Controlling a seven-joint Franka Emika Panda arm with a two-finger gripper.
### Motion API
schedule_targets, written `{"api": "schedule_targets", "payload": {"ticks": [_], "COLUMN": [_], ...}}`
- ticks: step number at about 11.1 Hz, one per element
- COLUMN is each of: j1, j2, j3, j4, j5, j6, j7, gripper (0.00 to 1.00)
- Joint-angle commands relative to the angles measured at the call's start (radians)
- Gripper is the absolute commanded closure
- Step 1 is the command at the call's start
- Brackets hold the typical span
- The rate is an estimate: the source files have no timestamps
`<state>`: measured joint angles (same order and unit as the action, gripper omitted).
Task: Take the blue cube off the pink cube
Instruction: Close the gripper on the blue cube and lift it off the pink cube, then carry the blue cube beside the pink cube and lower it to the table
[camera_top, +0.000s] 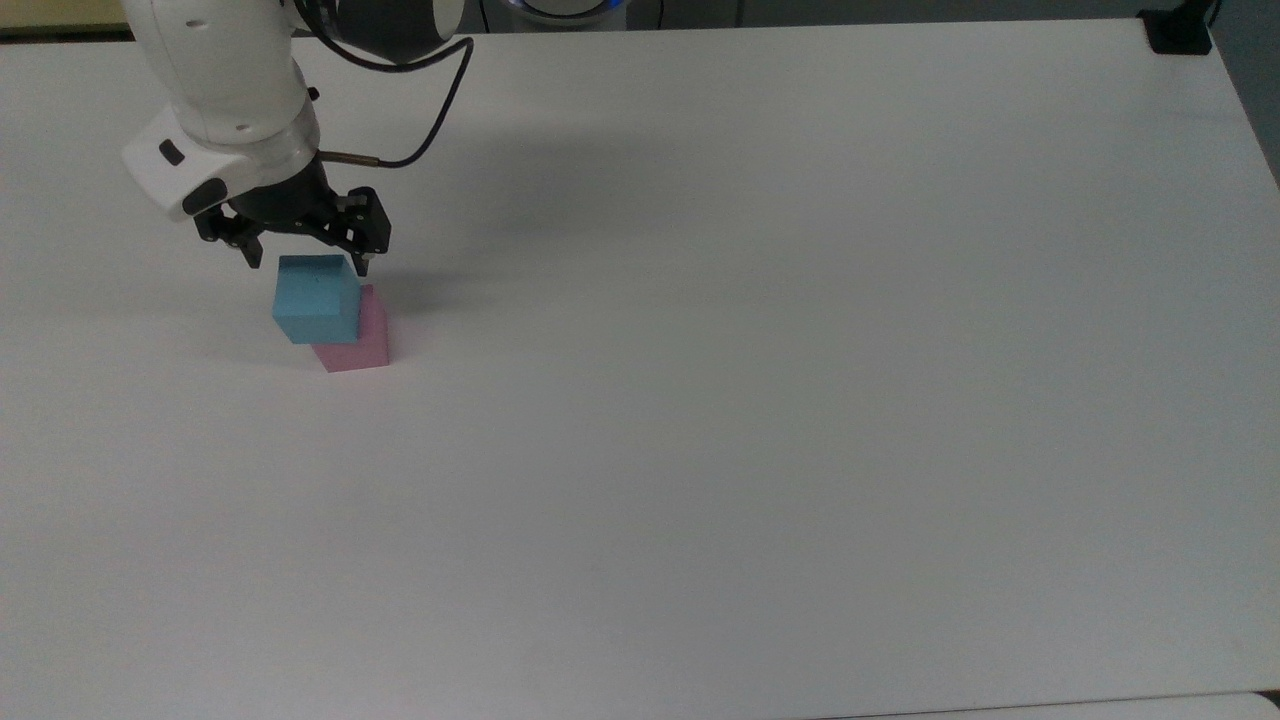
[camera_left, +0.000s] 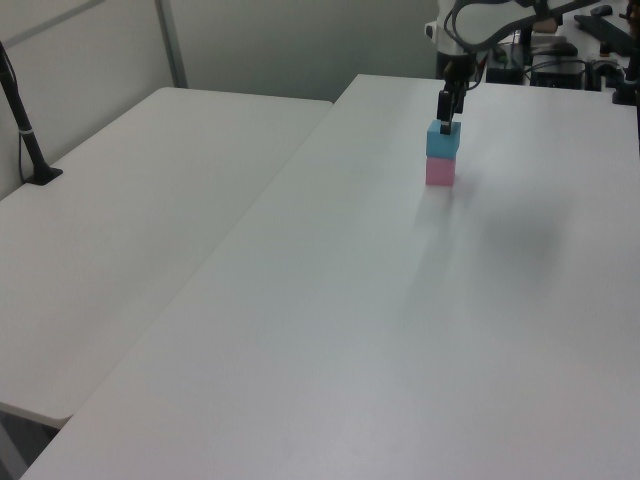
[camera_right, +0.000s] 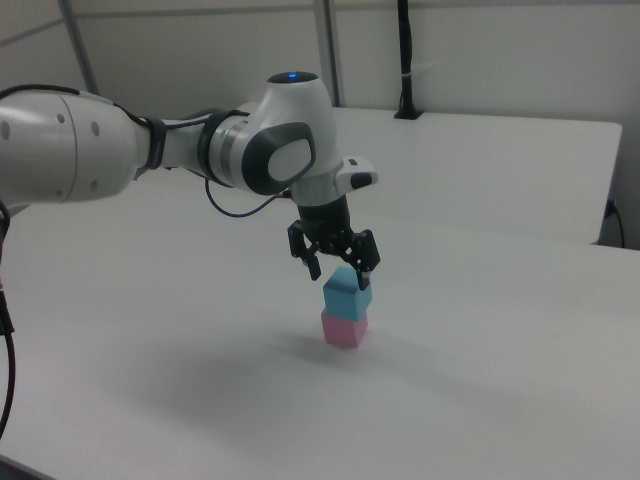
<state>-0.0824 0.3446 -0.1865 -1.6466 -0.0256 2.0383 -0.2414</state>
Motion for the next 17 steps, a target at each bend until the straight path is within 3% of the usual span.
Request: {"api": "schedule_targets", "payload": {"ticks": [1,3,7,8,10,13,17], "j1": [0.009,0.01,0.012,0.009,-0.002,-0.074,-0.172], "j2": [0.002,0.007,0.024,0.019,0.002,0.014,0.16], "j3": [-0.002,-0.002,-0.001,-0.001,-0.001,-0.001,0.001], "j4": [-0.016,-0.019,-0.03,-0.025,-0.016,0.034,0.198], "j5": [0.003,0.0,-0.005,-0.005,-0.007,-0.004,-0.002], "j6": [0.025,0.025,0.063,0.056,0.049,0.06,0.069], "j7": [0.028,0.03,0.028,0.028,0.014,-0.035,-0.073], "gripper": [0.0,0.02,0.39,0.42,0.44,0.43,0.43]}}
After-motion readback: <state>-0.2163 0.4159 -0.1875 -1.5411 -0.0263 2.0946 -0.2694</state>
